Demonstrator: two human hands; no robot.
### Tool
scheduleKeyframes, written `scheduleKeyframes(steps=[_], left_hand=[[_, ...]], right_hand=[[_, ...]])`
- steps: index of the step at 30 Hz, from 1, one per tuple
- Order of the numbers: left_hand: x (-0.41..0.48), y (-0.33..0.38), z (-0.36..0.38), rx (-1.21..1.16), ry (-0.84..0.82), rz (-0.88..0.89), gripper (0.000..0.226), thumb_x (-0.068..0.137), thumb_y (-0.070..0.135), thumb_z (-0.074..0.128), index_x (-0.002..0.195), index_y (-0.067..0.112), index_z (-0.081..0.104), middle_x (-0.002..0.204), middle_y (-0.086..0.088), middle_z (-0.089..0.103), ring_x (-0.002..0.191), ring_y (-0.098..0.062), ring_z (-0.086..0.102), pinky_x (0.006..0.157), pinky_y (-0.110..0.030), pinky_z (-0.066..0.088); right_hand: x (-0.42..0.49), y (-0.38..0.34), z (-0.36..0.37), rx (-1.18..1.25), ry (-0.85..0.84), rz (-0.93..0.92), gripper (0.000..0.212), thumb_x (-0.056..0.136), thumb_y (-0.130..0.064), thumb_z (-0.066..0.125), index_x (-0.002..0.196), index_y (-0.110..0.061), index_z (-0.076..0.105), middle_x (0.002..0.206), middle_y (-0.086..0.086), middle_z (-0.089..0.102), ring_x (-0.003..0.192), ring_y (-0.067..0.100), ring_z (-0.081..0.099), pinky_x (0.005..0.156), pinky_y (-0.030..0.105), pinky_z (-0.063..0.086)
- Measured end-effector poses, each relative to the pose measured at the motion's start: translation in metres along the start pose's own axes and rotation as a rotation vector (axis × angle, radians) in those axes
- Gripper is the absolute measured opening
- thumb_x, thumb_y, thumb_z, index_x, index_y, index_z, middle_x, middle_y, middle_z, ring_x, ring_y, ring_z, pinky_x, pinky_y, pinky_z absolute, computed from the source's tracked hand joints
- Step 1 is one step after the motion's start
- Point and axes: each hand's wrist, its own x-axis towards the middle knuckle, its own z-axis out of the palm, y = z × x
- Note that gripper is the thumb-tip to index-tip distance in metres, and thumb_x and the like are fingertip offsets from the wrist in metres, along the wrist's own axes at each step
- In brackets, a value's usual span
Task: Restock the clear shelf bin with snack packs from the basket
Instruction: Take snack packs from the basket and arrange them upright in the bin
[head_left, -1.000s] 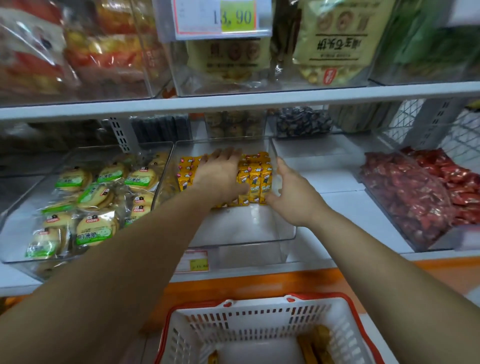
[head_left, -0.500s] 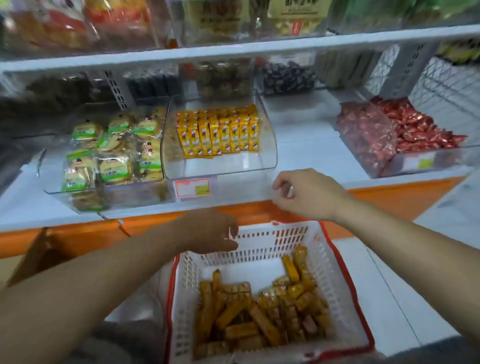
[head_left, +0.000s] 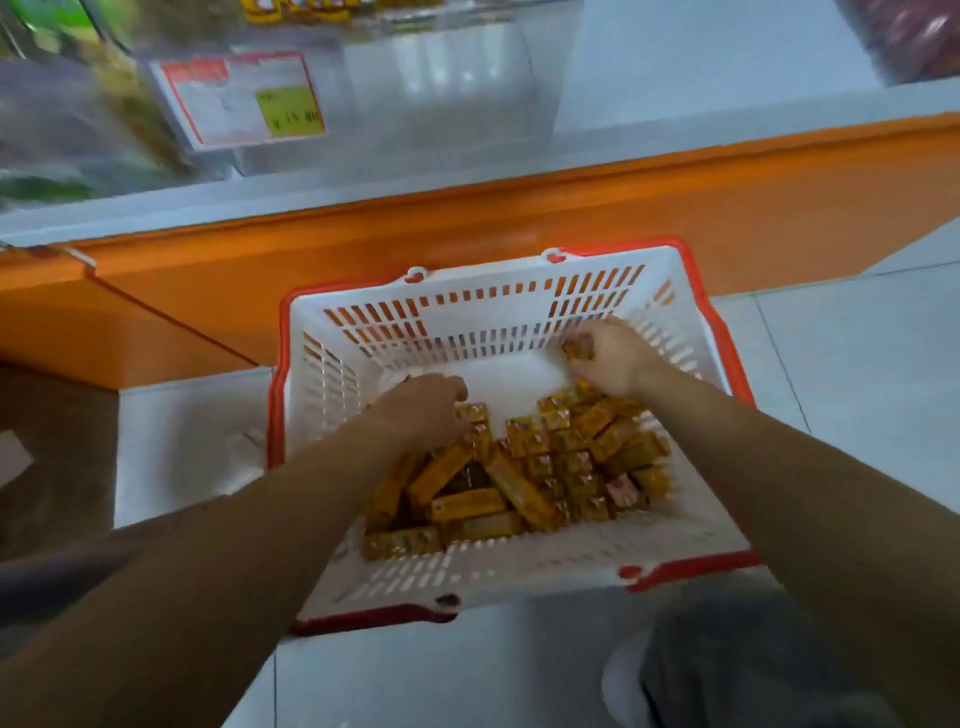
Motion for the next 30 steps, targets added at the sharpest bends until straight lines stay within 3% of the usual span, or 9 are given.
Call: scheduleKeyframes(steps=[2,5,8,12,15,19,24,27,30], left_hand=[[0.019,-0.008,0.012,-0.045,0.008,-0.051,0.057,0.097,0.041,0.060,0.148,0.020,0.046,0.149,-0.008,0.052,0.133,-0.028,0.052,0.105,-0.042,0.047],[0.042,-0.022,0.023,-0.096,0.028,-0.102,0.066,0.096,0.048,0.063,0.151,0.016,0.044,0.151,-0.011,0.052,0.133,-0.031,0.052,0.107,-0.042,0.047],[0.064,-0.033,0.033,-0.162,-0.040,-0.101,0.063,0.096,0.047,0.064,0.149,0.015,0.047,0.147,-0.012,0.055,0.127,-0.030,0.056,0.103,-0.041,0.050],[0.077,-0.037,0.047,-0.102,-0.080,-0.057,0.071,0.090,0.053,0.071,0.146,0.015,0.049,0.137,-0.012,0.060,0.117,-0.030,0.060,0.096,-0.042,0.054],[0.081,-0.043,0.047,-0.139,-0.089,-0.037,0.065,0.093,0.055,0.067,0.142,0.015,0.054,0.137,-0.011,0.061,0.116,-0.029,0.060,0.095,-0.039,0.052],[0.081,-0.044,0.045,-0.119,-0.161,0.001,0.054,0.097,0.056,0.059,0.135,0.018,0.059,0.131,-0.008,0.064,0.109,-0.026,0.061,0.088,-0.038,0.052],[0.079,-0.042,0.047,-0.023,-0.225,-0.005,0.071,0.091,0.060,0.065,0.145,0.016,0.046,0.136,-0.011,0.060,0.117,-0.029,0.060,0.092,-0.040,0.051],[0.080,-0.044,0.045,-0.046,-0.238,-0.007,0.067,0.090,0.057,0.068,0.136,0.011,0.052,0.129,-0.012,0.060,0.111,-0.028,0.059,0.089,-0.040,0.050],[0.079,-0.045,0.041,-0.125,-0.222,-0.023,0.065,0.087,0.052,0.075,0.134,0.010,0.056,0.128,-0.011,0.060,0.111,-0.028,0.060,0.093,-0.041,0.051]], right_hand=[[0.011,0.008,0.019,-0.055,-0.073,0.085,0.059,0.091,-0.031,0.062,0.145,-0.019,0.043,0.142,0.016,0.045,0.125,0.035,0.049,0.100,0.041,0.046],[0.024,0.015,0.039,-0.112,-0.052,0.148,0.071,0.094,-0.034,0.059,0.153,-0.016,0.025,0.147,0.022,0.037,0.121,0.039,0.050,0.090,0.042,0.048],[0.039,0.017,0.055,-0.228,0.035,0.150,0.064,0.093,-0.034,0.060,0.147,-0.011,0.033,0.131,0.022,0.052,0.111,0.040,0.057,0.081,0.041,0.048],[0.053,0.017,0.067,-0.205,0.022,0.194,0.059,0.090,-0.032,0.061,0.142,-0.015,0.039,0.120,0.012,0.062,0.105,0.035,0.061,0.086,0.041,0.047],[0.059,0.013,0.067,-0.168,-0.117,0.123,0.054,0.091,-0.044,0.058,0.140,-0.024,0.048,0.125,0.001,0.060,0.105,0.026,0.060,0.084,0.033,0.046],[0.059,0.006,0.077,-0.506,-0.347,-0.108,0.054,0.093,-0.055,0.042,0.139,-0.028,0.052,0.135,0.009,0.052,0.116,0.030,0.054,0.095,0.043,0.045],[0.063,0.001,0.069,-0.689,-0.437,-0.124,0.058,0.091,-0.059,0.037,0.132,-0.023,0.058,0.128,0.010,0.059,0.102,0.028,0.051,0.090,0.039,0.047],[0.069,0.001,0.063,-0.713,-0.494,-0.084,0.063,0.090,-0.066,0.041,0.135,-0.024,0.057,0.136,0.009,0.055,0.119,0.032,0.048,0.095,0.042,0.042],[0.072,0.002,0.055,-0.602,-0.585,-0.031,0.066,0.090,-0.065,0.052,0.140,-0.021,0.052,0.139,0.006,0.055,0.122,0.028,0.052,0.098,0.041,0.043]])
